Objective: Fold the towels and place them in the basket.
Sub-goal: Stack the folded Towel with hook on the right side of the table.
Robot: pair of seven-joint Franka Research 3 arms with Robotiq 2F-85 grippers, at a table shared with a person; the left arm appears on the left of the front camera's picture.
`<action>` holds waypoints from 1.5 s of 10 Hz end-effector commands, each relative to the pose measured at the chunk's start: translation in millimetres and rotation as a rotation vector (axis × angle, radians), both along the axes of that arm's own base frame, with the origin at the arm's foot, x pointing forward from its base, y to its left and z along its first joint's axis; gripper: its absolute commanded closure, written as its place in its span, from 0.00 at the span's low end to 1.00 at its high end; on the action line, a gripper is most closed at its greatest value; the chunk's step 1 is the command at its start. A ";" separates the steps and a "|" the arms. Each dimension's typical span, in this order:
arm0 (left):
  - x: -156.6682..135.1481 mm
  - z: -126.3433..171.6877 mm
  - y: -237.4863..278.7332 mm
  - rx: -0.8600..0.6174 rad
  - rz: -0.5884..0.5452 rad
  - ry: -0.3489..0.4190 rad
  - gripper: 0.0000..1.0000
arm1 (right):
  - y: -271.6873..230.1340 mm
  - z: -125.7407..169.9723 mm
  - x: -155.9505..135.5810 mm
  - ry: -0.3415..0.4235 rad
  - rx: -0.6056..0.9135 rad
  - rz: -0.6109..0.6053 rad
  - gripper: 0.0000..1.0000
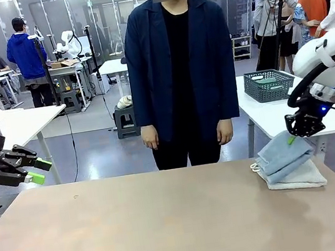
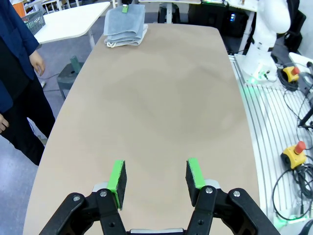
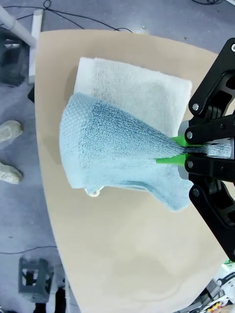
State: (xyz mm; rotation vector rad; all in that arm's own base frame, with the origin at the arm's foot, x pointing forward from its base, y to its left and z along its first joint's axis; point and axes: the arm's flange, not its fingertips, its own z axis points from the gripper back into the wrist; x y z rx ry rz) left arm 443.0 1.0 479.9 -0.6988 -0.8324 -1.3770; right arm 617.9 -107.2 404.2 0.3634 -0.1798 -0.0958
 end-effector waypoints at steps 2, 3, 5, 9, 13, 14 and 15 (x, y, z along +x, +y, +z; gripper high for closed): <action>-0.8 1.3 -0.5 -0.017 -0.007 -0.004 0.37 | -19.4 -8.4 10.0 -0.008 0.032 0.069 0.94; -0.8 1.3 -0.5 -0.017 -0.007 -0.004 0.37 | -22.7 -13.0 10.5 -0.005 0.029 0.070 0.94; -0.8 1.3 -0.5 -0.017 -0.007 -0.004 0.37 | -26.9 -15.6 9.6 -0.008 0.038 0.071 0.79; -0.8 1.3 -0.5 -0.017 -0.007 -0.004 0.37 | -34.9 2.3 4.4 0.023 -0.032 0.067 0.39; -0.8 1.3 -0.5 -0.017 -0.007 -0.004 0.37 | -42.8 69.3 -13.3 0.080 -0.235 0.010 0.19; -0.8 1.3 -0.5 -0.017 -0.007 -0.004 0.37 | -40.2 104.7 -24.6 0.117 -0.272 -0.017 0.19; -0.8 1.3 -0.5 -0.017 -0.007 -0.004 0.37 | -36.0 144.5 -38.7 0.157 -0.288 -0.044 0.19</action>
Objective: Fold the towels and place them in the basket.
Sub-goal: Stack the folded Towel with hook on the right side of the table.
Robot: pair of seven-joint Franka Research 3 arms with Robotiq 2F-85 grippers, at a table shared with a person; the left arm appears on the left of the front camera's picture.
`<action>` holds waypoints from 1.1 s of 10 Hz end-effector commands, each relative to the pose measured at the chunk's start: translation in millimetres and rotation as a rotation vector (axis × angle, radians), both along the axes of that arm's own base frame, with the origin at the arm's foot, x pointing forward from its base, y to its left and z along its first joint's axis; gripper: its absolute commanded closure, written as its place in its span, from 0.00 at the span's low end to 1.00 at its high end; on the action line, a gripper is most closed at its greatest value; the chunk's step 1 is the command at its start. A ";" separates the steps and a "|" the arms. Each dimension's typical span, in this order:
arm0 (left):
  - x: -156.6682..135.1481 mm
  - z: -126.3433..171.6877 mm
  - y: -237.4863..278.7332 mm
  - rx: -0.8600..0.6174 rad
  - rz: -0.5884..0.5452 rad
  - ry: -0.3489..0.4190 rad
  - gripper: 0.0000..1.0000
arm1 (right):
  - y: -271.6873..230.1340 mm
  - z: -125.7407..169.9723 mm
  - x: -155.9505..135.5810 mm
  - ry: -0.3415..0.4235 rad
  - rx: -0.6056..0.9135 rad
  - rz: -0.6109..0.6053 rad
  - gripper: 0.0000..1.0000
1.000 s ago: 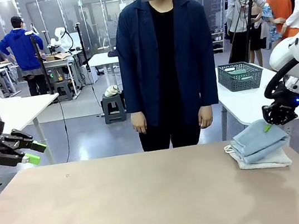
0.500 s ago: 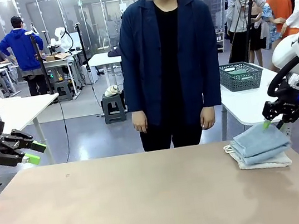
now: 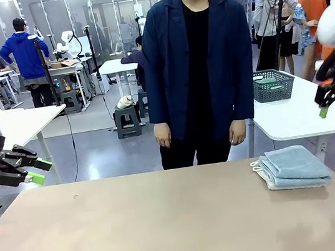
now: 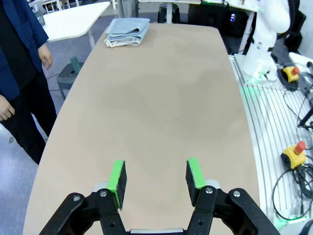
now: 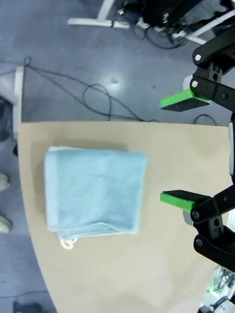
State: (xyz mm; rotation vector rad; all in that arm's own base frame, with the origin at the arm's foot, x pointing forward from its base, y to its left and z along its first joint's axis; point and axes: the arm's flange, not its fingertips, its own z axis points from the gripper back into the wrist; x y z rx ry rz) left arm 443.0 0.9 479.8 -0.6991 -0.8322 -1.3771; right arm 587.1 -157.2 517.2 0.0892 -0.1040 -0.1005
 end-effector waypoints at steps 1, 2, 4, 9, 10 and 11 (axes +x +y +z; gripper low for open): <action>-0.8 1.3 -0.4 -0.017 -0.007 -0.004 0.37 | 28.6 80.6 -30.4 0.055 -0.009 -0.065 0.19; -0.8 1.3 -0.4 -0.017 -0.007 -0.004 0.37 | 45.4 120.3 -52.3 0.048 -0.003 -0.090 0.19; -0.8 1.3 -0.4 -0.017 -0.007 -0.004 0.37 | 73.1 179.0 -95.2 0.020 0.037 -0.127 0.19; -0.8 1.3 -0.4 -0.017 -0.007 -0.004 0.37 | 92.1 226.6 -141.5 0.012 0.028 -0.113 0.19; -0.8 1.3 -0.4 -0.017 -0.007 -0.004 0.37 | 92.1 226.6 -141.5 0.012 0.028 -0.113 0.19; -0.8 1.3 -0.4 -0.017 -0.007 -0.004 0.37 | 92.1 226.6 -141.5 0.012 0.028 -0.113 0.19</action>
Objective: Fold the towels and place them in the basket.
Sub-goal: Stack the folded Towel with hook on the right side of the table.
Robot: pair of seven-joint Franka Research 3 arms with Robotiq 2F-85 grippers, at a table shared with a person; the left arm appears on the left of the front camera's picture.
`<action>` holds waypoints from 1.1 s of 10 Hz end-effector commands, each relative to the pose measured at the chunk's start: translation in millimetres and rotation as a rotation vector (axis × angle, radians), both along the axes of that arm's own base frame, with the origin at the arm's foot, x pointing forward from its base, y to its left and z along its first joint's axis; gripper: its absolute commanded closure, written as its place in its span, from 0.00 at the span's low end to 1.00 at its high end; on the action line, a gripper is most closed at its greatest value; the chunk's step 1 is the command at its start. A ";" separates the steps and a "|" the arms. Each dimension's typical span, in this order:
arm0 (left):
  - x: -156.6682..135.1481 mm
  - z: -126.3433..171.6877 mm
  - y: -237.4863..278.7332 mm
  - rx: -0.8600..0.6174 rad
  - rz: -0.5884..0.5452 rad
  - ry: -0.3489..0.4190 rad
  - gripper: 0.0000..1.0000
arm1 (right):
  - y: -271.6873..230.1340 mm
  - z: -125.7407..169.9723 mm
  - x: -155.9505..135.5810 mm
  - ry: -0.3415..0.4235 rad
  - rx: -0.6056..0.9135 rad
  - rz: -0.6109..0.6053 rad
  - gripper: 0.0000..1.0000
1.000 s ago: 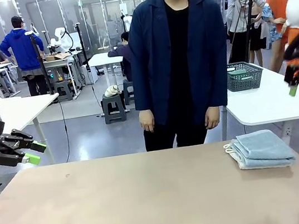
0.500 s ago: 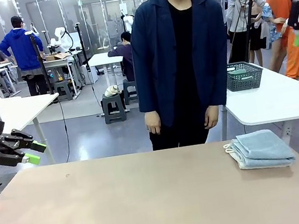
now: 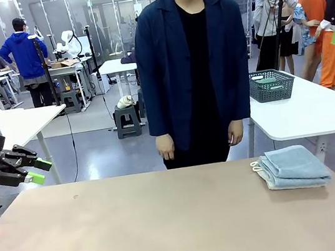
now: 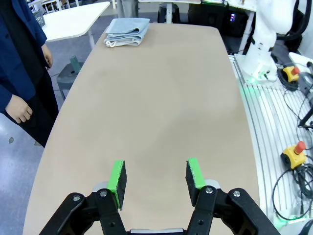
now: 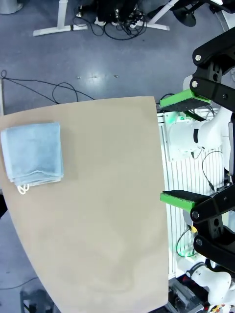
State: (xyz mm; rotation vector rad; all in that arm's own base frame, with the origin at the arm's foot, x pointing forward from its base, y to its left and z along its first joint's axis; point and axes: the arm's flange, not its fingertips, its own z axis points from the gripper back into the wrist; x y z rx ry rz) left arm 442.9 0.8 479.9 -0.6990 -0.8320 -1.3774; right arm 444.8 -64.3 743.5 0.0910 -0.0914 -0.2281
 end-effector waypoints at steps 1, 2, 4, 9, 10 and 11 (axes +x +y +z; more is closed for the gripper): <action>-0.8 1.3 -0.3 -0.018 -0.007 -0.004 0.37 | -0.8 0.2 0.7 -0.007 0.019 0.013 0.19; -0.8 1.3 -0.3 -0.018 -0.007 -0.004 0.37 | -0.8 0.2 0.7 -0.007 0.019 0.013 0.19; -0.8 1.3 -0.3 -0.018 -0.007 -0.004 0.37 | -0.8 0.2 0.7 -0.007 0.019 0.013 0.19; -0.8 1.3 -0.3 -0.018 -0.007 -0.004 0.37 | -0.8 0.2 0.7 -0.007 0.019 0.013 0.19; -0.8 1.3 -0.3 -0.018 -0.007 -0.004 0.37 | -0.8 0.2 0.7 -0.007 0.019 0.013 0.19; -0.8 1.3 -0.3 -0.018 -0.007 -0.004 0.37 | -0.8 0.2 0.7 -0.007 0.019 0.013 0.19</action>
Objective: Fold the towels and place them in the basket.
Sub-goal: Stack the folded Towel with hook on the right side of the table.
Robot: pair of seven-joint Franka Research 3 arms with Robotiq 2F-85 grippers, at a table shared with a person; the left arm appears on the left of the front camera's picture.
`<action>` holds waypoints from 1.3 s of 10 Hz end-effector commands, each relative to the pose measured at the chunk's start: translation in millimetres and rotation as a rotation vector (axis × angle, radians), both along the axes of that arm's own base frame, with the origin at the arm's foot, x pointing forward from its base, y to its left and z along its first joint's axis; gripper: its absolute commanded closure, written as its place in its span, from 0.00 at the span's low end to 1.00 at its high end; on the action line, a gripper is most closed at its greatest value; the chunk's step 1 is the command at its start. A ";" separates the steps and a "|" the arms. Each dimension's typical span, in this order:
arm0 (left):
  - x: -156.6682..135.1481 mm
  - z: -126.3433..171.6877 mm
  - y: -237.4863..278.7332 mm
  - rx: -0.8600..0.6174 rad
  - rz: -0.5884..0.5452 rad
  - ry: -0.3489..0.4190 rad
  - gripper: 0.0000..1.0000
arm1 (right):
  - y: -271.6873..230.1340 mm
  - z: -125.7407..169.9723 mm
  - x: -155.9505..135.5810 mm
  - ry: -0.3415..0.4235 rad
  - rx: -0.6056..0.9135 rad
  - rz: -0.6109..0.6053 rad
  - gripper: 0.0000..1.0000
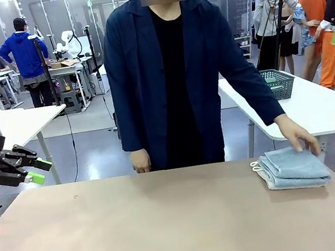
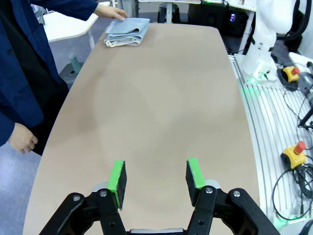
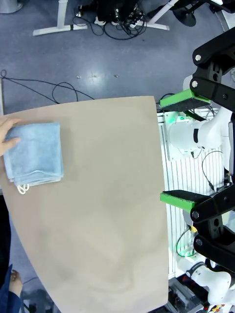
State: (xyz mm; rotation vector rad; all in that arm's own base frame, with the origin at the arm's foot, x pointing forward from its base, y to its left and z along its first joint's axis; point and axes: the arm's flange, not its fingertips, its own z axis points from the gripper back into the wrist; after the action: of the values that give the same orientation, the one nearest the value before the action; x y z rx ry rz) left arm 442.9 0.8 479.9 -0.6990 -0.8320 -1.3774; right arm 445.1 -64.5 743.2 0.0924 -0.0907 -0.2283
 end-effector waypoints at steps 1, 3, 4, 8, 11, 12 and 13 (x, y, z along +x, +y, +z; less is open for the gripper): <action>-0.8 1.3 -0.3 -0.018 -0.007 -0.004 0.37 | -0.6 0.6 0.4 -0.008 0.017 0.013 0.19; -0.8 1.3 -0.3 -0.018 -0.007 -0.004 0.37 | -0.6 0.6 0.4 -0.008 0.017 0.013 0.19; -0.8 1.3 -0.3 -0.018 -0.007 -0.004 0.37 | -0.6 0.6 0.4 -0.008 0.017 0.013 0.19; -0.8 1.3 -0.3 -0.018 -0.007 -0.004 0.37 | -0.6 0.6 0.4 -0.008 0.017 0.013 0.19; -0.8 1.3 -0.3 -0.018 -0.007 -0.004 0.37 | -0.6 0.6 0.4 -0.008 0.017 0.013 0.19; -0.8 1.3 -0.3 -0.018 -0.007 -0.004 0.37 | -0.6 0.6 0.4 -0.008 0.017 0.013 0.19; -0.8 1.3 -0.3 -0.018 -0.007 -0.004 0.37 | -0.6 0.6 0.4 -0.008 0.017 0.013 0.19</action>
State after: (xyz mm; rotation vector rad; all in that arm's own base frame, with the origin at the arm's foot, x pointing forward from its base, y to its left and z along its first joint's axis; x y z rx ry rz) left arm 442.9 0.8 479.9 -0.6990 -0.8320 -1.3774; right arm 445.1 -64.5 743.2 0.0925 -0.0907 -0.2281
